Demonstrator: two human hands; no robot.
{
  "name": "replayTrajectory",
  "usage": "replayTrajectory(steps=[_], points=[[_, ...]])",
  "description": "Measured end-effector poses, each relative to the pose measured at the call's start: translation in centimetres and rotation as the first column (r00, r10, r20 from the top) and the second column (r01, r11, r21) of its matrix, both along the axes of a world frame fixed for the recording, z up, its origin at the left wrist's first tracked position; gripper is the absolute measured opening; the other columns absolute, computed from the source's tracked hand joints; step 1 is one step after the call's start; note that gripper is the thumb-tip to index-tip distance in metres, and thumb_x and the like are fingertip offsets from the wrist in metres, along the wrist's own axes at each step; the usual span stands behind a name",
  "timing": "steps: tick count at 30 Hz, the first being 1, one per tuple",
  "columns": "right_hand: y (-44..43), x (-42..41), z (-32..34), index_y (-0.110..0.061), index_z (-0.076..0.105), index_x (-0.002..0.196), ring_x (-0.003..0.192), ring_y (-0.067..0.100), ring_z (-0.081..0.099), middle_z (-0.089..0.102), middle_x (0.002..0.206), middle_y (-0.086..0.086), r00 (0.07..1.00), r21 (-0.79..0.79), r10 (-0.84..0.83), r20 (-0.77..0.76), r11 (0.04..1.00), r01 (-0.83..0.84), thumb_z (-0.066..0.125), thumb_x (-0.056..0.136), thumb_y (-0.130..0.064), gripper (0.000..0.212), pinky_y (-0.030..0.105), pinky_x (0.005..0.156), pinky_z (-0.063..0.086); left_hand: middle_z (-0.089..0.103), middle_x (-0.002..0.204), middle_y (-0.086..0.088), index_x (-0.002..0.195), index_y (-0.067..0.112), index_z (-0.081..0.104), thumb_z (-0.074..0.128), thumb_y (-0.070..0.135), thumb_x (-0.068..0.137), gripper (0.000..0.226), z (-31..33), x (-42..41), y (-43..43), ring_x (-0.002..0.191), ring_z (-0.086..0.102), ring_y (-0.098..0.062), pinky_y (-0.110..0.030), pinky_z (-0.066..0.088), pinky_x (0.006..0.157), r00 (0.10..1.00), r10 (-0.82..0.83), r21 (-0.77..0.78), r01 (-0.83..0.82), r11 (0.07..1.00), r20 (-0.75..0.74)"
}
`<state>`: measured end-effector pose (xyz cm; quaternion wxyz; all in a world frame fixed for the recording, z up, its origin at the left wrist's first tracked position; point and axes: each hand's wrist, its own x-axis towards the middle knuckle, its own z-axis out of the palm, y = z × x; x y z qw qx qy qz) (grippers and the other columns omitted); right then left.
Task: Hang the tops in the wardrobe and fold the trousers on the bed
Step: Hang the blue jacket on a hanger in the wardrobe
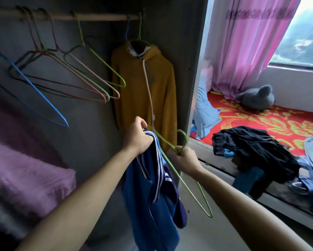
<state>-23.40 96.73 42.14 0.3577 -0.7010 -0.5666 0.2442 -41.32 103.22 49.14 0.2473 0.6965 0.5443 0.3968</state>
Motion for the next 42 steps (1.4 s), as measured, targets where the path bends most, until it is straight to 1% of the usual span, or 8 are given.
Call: replayTrajectory(steps=[3,7,13,20,26,32,39,42], points=[[0.5,3.0,1.7,-0.022,0.063,0.082,0.07,0.014,0.061,0.065,0.073,-0.005,0.996,0.058,-0.03,-0.08,0.998,0.035,0.069,0.086,-0.035,0.015,0.03,0.066,0.045,0.048,0.075,0.006,0.083,0.026,0.044,0.056,0.004,0.065,0.031,-0.1,0.6,-0.4,0.065,0.048,-0.014,-0.029,0.043,0.058,0.999,0.032,-0.03,-0.033,0.999,-0.009],[-0.3,2.4,1.9,-0.026,0.048,0.1,0.081,0.01,0.059,0.06,0.091,-0.007,0.988,-0.096,0.149,-0.038,0.984,-0.152,0.077,0.053,-0.077,0.074,0.025,0.057,0.04,0.048,0.073,0.009,0.086,0.02,0.046,0.06,0.005,0.065,0.029,0.6,4.1,-1.6,0.063,0.047,-0.01,-0.028,0.041,0.058,1.0,0.029,0.011,-0.029,1.0,0.004],[0.3,4.3,0.7,-0.019,0.068,0.097,0.09,0.022,0.064,0.068,0.09,0.0,0.98,-0.054,0.179,0.085,0.983,-0.175,0.067,0.087,-0.034,0.018,0.029,0.072,0.043,0.049,0.073,0.011,0.09,0.02,0.045,0.064,0.006,0.068,0.032,0.8,6.0,-1.9,0.063,0.047,-0.006,-0.023,0.033,0.051,0.992,0.034,0.057,-0.027,0.998,-0.124],[0.6,9.2,2.9,-0.011,0.078,0.097,0.084,0.025,0.066,0.073,0.087,0.009,0.934,-0.111,0.313,0.171,0.948,-0.297,0.073,0.089,-0.035,0.025,0.037,0.077,0.052,0.051,0.074,0.009,0.09,0.019,0.048,0.061,-0.005,0.068,0.035,-0.4,5.8,-1.8,0.064,0.05,-0.006,-0.016,0.038,0.05,0.987,-0.024,0.066,0.035,0.997,-0.156],[1.5,11.9,6.3,-0.028,0.077,0.093,0.078,0.01,0.063,0.072,0.085,-0.002,0.986,0.162,0.156,-0.066,0.976,-0.144,0.068,0.092,-0.013,0.018,0.022,0.073,0.048,0.057,0.089,0.004,0.095,0.017,0.058,0.073,0.004,0.076,0.028,-2.2,3.6,-1.8,0.074,0.055,-0.011,-0.007,0.036,0.058,0.946,-0.077,0.061,0.101,0.993,-0.314],[2.1,11.1,8.8,-0.04,0.073,0.089,0.077,-0.013,0.061,0.064,0.071,-0.032,0.984,0.317,0.166,-0.058,0.938,-0.139,0.065,0.092,-0.02,0.022,0.004,0.068,0.043,0.058,0.106,-0.012,0.116,0.013,0.058,0.053,-0.002,0.087,0.033,-3.6,2.1,-1.7,0.094,0.059,-0.036,-0.036,0.044,0.071,0.833,0.113,0.157,-0.032,0.987,-0.541],[1.4,12.6,7.9,-0.028,0.077,0.095,0.092,0.018,0.064,0.069,0.087,-0.01,0.994,0.309,0.102,0.034,0.945,-0.107,0.061,0.094,-0.017,0.019,0.035,0.084,0.051,0.069,0.081,-0.011,0.089,0.016,0.07,0.059,0.018,0.092,0.012,-2.3,1.2,-0.7,0.08,0.063,-0.037,-0.032,0.039,0.058,0.892,0.253,0.069,-0.245,0.967,-0.376],[1.1,13.2,6.2,-0.018,0.076,0.098,0.093,0.028,0.063,0.07,0.09,0.004,0.982,0.228,0.074,0.173,0.967,-0.113,0.058,0.095,-0.017,0.018,0.038,0.08,0.049,0.065,0.068,-0.001,0.075,0.015,0.069,0.063,0.019,0.094,0.02,-1.0,2.2,-0.4,0.069,0.058,-0.022,-0.028,0.037,0.054,0.994,0.113,-0.156,-0.113,0.981,-0.012]])
